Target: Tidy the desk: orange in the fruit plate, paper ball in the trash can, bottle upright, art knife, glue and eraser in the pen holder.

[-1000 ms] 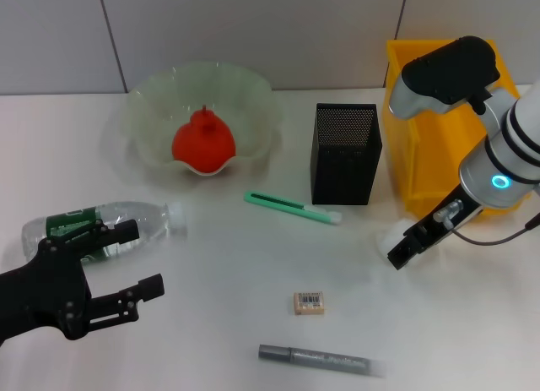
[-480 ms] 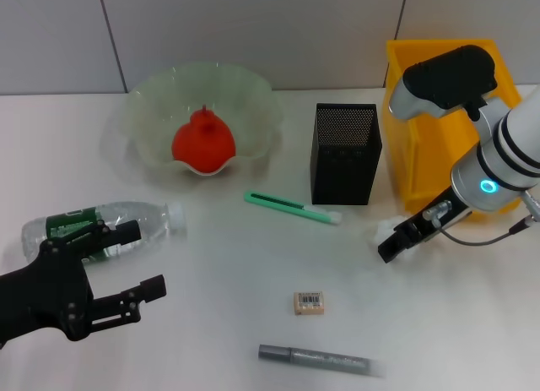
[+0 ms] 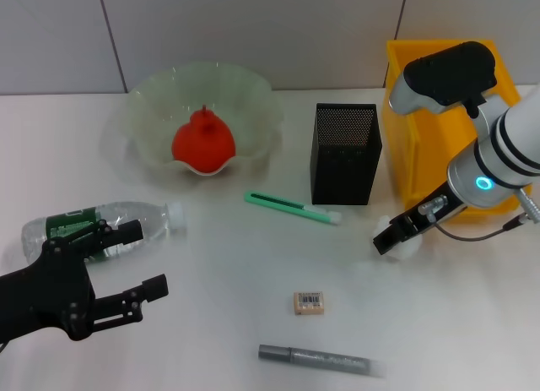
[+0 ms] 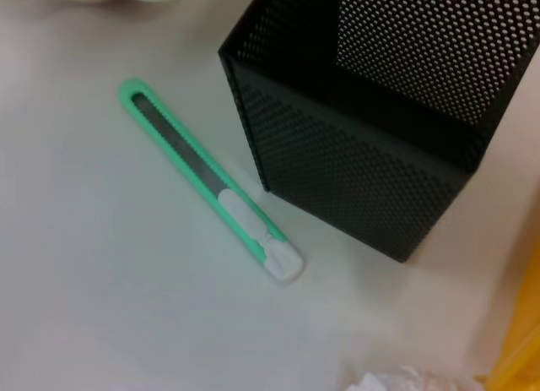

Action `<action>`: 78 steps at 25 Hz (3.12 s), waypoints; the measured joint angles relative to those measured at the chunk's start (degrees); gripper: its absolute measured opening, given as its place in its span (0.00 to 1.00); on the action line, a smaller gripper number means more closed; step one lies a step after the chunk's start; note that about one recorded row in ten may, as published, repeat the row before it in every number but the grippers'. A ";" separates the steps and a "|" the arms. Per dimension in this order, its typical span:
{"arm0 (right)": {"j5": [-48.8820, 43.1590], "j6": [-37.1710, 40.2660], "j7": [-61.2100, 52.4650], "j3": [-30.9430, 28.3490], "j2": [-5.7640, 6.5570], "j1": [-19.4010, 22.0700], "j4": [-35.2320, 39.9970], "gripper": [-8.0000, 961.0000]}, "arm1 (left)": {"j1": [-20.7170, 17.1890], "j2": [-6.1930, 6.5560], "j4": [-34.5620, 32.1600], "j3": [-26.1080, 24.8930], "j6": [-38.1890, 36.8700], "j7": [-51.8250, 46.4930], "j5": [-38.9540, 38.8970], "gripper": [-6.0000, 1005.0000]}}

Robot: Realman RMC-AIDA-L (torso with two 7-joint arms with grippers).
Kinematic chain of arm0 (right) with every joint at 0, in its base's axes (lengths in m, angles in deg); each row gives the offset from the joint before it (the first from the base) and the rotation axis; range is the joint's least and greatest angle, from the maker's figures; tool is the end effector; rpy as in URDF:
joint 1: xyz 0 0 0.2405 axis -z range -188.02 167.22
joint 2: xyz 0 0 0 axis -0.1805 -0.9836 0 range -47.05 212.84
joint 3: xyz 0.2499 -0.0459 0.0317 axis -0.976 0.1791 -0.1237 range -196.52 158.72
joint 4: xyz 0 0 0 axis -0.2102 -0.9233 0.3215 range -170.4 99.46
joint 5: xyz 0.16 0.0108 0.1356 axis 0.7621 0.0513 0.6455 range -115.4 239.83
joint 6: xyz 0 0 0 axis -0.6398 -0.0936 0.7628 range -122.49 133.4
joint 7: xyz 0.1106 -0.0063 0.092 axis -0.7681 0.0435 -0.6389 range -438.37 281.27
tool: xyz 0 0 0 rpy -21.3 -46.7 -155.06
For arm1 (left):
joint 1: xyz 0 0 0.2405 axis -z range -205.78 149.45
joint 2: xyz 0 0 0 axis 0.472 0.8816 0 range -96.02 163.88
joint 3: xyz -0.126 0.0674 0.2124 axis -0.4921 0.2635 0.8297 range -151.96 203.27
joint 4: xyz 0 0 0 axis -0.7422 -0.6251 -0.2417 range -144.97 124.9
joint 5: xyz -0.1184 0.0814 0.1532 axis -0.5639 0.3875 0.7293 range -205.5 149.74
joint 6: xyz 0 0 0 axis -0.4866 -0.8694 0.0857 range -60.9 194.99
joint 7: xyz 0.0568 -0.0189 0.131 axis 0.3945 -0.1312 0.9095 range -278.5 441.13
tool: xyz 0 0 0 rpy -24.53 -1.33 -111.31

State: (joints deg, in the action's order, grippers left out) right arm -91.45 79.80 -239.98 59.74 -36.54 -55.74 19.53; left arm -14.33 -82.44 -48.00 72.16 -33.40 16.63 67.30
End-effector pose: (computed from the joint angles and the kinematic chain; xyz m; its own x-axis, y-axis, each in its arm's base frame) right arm 0.1935 0.3980 -0.0352 0.5519 -0.8290 0.0904 -0.6707 -0.5057 -0.5426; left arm -0.3011 0.2511 0.0308 0.7197 0.1670 0.6739 0.4009 -0.8924 -0.2070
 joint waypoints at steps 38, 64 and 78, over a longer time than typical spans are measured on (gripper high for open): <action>-5.38 1.06 10.36 -7.92 0.16 12.90 29.64 0.60 | -1.70 0.16 0.88 -1.60 -0.28 0.55 -0.30 0.82; 17.43 -4.79 27.70 -17.94 0.48 16.73 23.74 0.88 | -2.15 0.34 0.35 -3.22 -1.53 -0.73 -0.41 0.81; 49.10 19.25 60.43 -31.83 0.44 28.87 13.76 0.88 | 5.71 2.34 -20.97 -5.26 -0.31 -20.71 10.68 0.81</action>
State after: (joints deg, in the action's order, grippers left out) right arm -42.35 99.06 -179.55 27.91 -36.10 -26.88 33.28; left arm -8.62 -80.10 -68.97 66.90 -33.71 -4.07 77.98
